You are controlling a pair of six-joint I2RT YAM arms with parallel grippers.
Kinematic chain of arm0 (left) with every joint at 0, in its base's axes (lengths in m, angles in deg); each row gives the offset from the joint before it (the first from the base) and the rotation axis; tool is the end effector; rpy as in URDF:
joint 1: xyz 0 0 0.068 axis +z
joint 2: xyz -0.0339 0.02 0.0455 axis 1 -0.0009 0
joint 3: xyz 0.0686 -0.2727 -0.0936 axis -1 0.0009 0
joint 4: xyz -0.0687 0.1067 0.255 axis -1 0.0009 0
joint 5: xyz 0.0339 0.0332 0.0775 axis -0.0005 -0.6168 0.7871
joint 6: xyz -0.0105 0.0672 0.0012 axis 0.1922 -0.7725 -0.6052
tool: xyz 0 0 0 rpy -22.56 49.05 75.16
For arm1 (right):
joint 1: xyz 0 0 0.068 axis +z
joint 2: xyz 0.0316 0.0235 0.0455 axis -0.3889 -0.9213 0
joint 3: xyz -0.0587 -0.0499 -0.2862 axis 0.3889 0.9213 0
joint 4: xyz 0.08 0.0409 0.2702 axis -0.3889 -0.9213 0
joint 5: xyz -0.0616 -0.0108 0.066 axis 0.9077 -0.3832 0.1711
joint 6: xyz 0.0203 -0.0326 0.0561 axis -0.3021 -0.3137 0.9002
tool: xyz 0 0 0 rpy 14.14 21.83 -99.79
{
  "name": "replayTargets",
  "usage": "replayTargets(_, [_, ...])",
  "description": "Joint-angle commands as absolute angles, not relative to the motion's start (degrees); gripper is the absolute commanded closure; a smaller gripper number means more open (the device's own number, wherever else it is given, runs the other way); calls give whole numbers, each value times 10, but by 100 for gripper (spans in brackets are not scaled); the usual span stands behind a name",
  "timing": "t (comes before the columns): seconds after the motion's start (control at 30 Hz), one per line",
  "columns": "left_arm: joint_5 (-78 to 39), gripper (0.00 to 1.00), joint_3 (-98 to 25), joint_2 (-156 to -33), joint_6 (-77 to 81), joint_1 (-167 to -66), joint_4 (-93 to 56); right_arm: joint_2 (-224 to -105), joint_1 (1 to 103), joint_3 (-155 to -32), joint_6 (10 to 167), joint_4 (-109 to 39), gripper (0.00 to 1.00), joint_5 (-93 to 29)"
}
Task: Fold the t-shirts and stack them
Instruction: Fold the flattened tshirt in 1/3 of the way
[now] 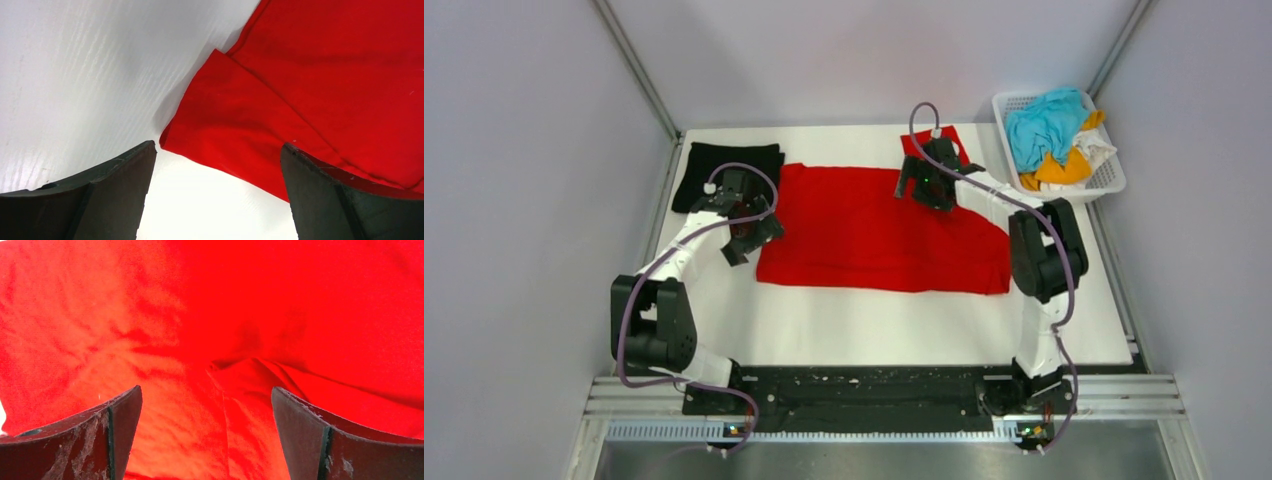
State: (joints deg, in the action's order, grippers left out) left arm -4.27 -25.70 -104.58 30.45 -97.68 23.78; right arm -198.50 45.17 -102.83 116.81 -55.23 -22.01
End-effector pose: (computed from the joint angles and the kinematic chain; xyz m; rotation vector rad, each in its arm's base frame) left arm 0.3218 -0.0371 0.2297 -0.7875 2.5691 -0.0995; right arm 0.4519 0.1833 0.1897 0.2936 2.4847 0.3868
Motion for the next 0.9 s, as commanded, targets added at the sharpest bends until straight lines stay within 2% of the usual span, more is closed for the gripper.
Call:
replayTargets(0.0, [-76,1,-265,-1043,295,-975,214,-1886,452,-978,1104,-525,1,-210])
replayTargets(0.13, [-101,1,-268,-1054,294,-977,202,-1842,452,-888,1103,-507,1,-226])
replayTargets(0.27, [-109,1,-274,-1062,292,-982,198,-1846,452,-868,1095,-505,1,-224])
replayTargets(0.47, [-142,1,-280,-1069,292,-986,190,-1900,436,-934,1092,-509,1,-161])
replayTargets(0.7, [-153,1,-294,-1073,281,-987,194,-2005,378,-1080,1070,-509,1,-140])
replayTargets(0.87, [-166,1,-296,-1070,273,-988,187,-1938,377,-1064,1053,-513,1,-159])
